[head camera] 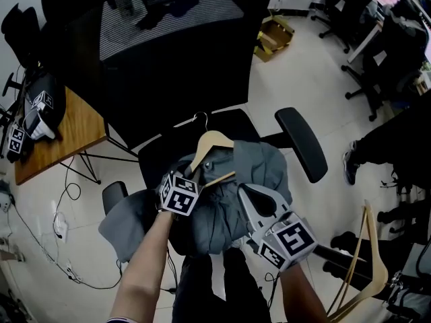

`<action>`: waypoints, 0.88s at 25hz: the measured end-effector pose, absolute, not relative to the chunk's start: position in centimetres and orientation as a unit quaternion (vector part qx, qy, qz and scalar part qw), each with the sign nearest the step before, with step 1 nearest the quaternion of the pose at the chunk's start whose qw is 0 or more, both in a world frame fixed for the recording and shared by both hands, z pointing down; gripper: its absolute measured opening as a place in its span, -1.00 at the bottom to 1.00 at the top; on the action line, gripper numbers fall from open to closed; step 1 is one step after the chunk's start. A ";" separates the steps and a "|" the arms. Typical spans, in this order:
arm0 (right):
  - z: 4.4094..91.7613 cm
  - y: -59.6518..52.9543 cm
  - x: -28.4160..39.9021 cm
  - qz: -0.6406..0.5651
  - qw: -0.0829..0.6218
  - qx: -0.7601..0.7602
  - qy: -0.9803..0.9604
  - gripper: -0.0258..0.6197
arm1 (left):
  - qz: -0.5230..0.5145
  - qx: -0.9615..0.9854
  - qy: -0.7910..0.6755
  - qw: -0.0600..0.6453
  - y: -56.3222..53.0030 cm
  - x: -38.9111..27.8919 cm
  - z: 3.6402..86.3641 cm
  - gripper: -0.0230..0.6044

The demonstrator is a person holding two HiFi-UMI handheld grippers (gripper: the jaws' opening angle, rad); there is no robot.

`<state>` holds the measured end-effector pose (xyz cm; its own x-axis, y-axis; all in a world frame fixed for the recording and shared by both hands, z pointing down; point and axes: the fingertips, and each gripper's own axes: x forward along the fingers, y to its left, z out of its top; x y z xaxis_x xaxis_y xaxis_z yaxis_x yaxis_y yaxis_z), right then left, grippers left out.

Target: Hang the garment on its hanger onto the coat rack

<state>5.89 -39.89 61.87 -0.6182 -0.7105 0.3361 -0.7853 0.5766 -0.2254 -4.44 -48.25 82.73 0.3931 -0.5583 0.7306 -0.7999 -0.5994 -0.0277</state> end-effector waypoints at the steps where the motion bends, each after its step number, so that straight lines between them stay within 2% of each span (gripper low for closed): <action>1: 61.2 -39.9 6.1 0.173 0.101 0.425 -0.883 -0.92 | 0.358 0.820 -0.421 0.147 -48.6 -4.4 81.3 -0.61; 12: 51.0 -38.5 7.2 0.098 0.062 0.420 -0.900 -0.92 | 0.332 0.831 -0.444 -0.044 -46.9 -3.8 65.0 -0.65; 18: 46.6 -37.6 7.5 0.066 0.048 0.420 -0.904 -0.92 | 0.290 0.837 -0.462 -0.050 -45.1 -4.8 59.7 -0.70; 22: 43.8 -37.0 7.7 0.042 0.035 0.420 -0.906 -0.92 | 0.277 0.837 -0.464 -0.084 -44.5 -4.3 55.4 -0.72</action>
<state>7.69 -37.02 43.81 -0.6443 -0.7583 0.0987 -0.7642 0.6432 -0.0472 -4.32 -44.54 55.39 0.4149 -0.8240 0.3859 -0.7306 -0.5545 -0.3984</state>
